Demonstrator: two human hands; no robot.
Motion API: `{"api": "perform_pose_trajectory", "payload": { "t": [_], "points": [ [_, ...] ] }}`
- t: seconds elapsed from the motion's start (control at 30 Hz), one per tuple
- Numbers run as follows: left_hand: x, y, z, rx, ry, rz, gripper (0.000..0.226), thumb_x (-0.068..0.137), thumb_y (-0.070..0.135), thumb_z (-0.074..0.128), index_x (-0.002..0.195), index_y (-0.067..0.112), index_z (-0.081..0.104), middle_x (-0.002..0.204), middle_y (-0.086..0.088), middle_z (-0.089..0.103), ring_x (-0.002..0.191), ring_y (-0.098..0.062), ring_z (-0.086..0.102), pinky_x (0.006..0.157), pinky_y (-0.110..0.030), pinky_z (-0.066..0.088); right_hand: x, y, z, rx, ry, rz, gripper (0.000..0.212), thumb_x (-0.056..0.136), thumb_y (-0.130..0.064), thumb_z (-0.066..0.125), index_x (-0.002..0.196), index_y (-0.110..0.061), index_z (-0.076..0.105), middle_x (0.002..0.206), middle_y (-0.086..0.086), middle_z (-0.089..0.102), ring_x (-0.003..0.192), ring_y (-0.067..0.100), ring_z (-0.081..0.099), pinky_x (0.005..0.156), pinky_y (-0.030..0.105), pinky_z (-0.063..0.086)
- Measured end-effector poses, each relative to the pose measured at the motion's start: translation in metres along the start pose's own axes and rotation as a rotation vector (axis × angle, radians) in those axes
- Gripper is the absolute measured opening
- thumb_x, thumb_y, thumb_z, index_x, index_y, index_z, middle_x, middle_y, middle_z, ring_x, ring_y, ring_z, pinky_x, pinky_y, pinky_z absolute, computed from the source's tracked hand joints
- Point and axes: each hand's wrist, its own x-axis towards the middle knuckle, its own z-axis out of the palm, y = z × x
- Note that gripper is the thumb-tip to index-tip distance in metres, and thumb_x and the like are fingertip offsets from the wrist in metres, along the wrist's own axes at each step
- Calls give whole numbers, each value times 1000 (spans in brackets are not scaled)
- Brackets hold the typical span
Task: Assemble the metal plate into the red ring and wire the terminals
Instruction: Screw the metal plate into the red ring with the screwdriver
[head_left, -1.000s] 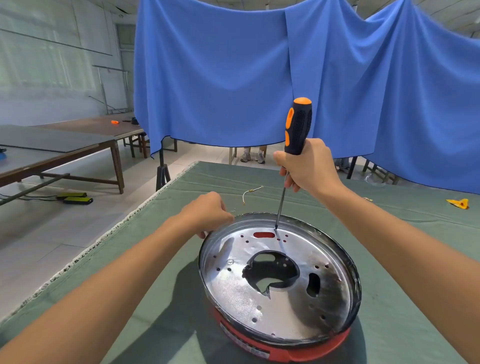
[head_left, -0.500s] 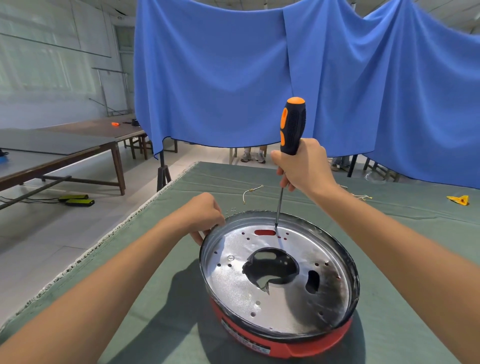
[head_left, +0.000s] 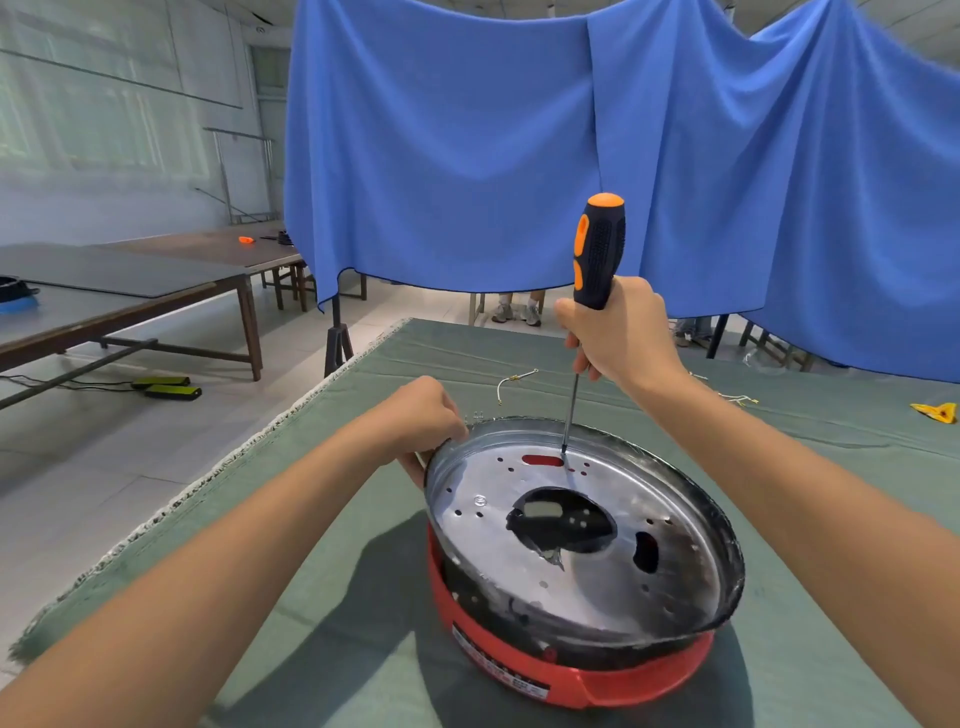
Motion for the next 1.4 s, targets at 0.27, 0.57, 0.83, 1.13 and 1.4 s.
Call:
{"api": "perform_pose_trajectory", "payload": {
  "t": [0.27,0.57,0.83,1.13,1.4],
  "points": [
    [-5,6,-1,-133,-21,-14,20,86,5,59,92,-13,67,79,-24,70,51,-25,65,40,-29,51,-2,-4,2,26,3,36,22,84,-14,53,62,-10,51,62,9,61,34,12,52,35,18,41],
    [-9,3,-1,-142,-4,-22,22,87,8,60,96,-11,67,85,-25,70,52,-26,64,39,-28,51,-3,-6,3,3,3,31,23,84,-13,52,62,-8,53,54,8,57,26,7,46,33,14,40],
    [-11,-3,1,-106,36,-10,19,90,11,59,89,-3,72,66,-10,67,52,-22,64,37,-26,49,-2,-6,7,-20,10,6,21,82,-12,52,61,-9,52,56,6,59,29,8,49,38,22,45],
    [-12,1,4,19,118,-1,17,85,8,60,86,-3,73,66,-10,66,62,-26,64,49,-34,57,-3,-7,8,-15,12,19,19,80,-11,51,61,-11,52,66,12,64,35,15,53,40,24,47],
    [-1,-9,13,170,247,75,20,87,13,60,71,12,72,64,-2,63,55,-20,52,57,-27,46,-5,-7,7,-21,11,-14,15,81,-13,50,68,-5,53,74,22,67,48,30,63,60,48,57]
  ]
}}
